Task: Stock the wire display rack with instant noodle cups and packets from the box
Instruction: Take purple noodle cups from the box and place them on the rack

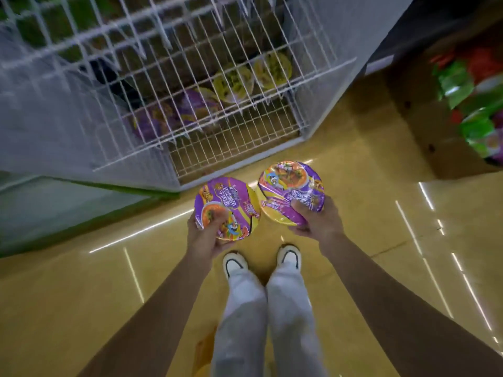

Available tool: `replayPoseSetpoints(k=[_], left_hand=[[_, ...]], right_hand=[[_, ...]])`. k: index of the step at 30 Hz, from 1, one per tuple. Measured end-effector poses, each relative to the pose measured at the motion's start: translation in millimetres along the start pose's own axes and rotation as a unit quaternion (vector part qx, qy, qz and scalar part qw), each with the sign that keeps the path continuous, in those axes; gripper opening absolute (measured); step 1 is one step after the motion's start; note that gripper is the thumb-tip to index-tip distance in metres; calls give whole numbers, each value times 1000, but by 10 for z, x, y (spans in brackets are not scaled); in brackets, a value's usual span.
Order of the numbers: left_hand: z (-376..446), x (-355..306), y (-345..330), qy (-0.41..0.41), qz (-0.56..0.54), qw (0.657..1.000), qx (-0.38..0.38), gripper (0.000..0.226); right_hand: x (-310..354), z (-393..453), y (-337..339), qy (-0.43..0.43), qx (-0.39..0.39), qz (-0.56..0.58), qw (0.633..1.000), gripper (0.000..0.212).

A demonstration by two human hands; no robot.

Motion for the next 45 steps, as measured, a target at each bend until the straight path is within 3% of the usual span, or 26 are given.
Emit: replayPoseSetpoints(k=[7,12,17,25,27,29,31,37,40,43,45], left_hand=[[898,434,-79,24,16,1000,-10,42],[1442,429,-57,10,12,1000,-16,53],[1832,234,41,-11,-73,997,-6,69],[2339,-331,281,-71,-146,986,-18,47],[2485,-456,343,-96,-127,987,-4,31],[2637,-529,413,-111,-113,987,-17,17],[2807,-561,496,-117,-94,988,-32,18],[3092,-416,581,-92,-53,993,-59,29],[2961,-394,443,-81,-12,995,-62,34],[2759,-417,287,-62,9,997,-40,30],[2572,-435,162,-48,28,998,-6,13]], right_hand=[[-526,849,-236,-27,-5,-33,999,50],[-575,1299,-519,-5,-7,-69,998,47],[-380,1579,-908,64,18,-74,995,56],[43,1853,-1729,175,75,-49,981,62],[59,1959,-1994,185,91,-28,978,64],[36,2084,-2243,178,110,-5,978,74],[6,2198,-2420,159,126,11,979,78],[-167,2298,-2575,20,240,34,970,48],[-138,2180,-2483,25,240,28,970,65],[-102,1985,-2303,34,242,4,970,65],[-70,1845,-2159,36,244,-8,969,66]])
Point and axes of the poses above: each hand's wrist, its own z-axis towards the middle knuckle, its own y-axis out of the back of the hand, x = y × z, the point moved 2 cm from there along z, towards the middle knuckle, and after that the axes turned 1 degree about -y, right-handed, at the moved point
